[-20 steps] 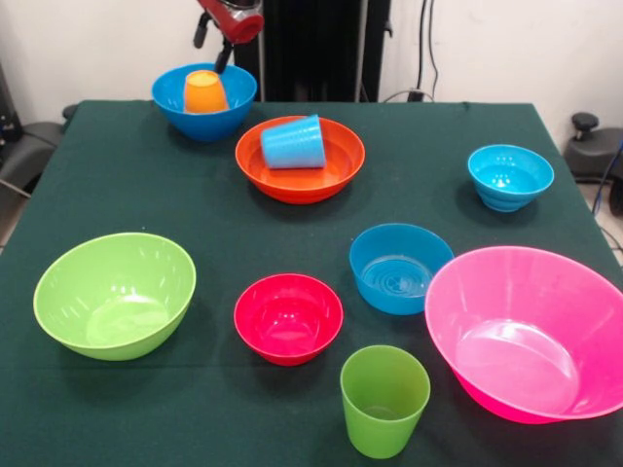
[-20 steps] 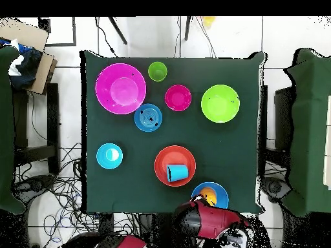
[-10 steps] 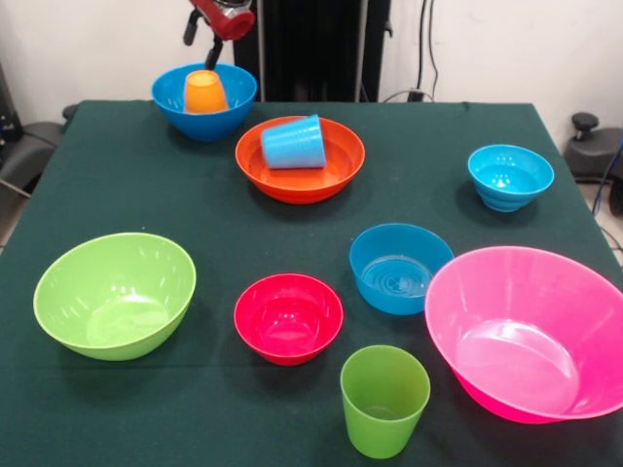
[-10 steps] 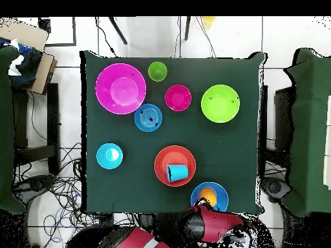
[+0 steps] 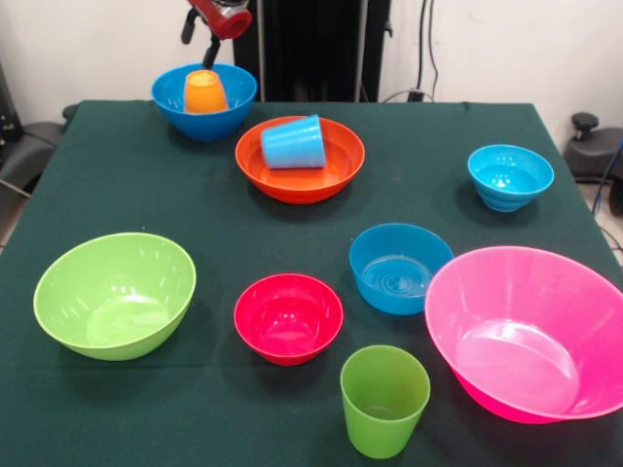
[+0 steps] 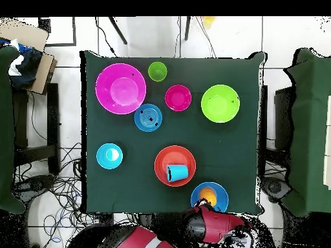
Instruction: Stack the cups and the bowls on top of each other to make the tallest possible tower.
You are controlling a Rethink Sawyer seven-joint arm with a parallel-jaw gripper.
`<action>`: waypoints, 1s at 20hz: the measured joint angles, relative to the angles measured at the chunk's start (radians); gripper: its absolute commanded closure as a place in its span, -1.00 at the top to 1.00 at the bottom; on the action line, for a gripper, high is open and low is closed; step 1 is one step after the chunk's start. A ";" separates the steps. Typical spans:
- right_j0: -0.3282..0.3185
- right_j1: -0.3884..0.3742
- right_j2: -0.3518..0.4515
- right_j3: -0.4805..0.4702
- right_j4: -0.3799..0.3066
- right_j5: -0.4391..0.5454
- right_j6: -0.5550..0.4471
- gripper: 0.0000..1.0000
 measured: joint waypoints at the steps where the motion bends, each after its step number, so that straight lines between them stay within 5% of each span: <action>1: 0.000 0.000 0.000 0.000 0.000 0.000 0.000 1.00; 20: 0.007 0.049 -0.012 0.000 0.000 -0.011 0.000 1.00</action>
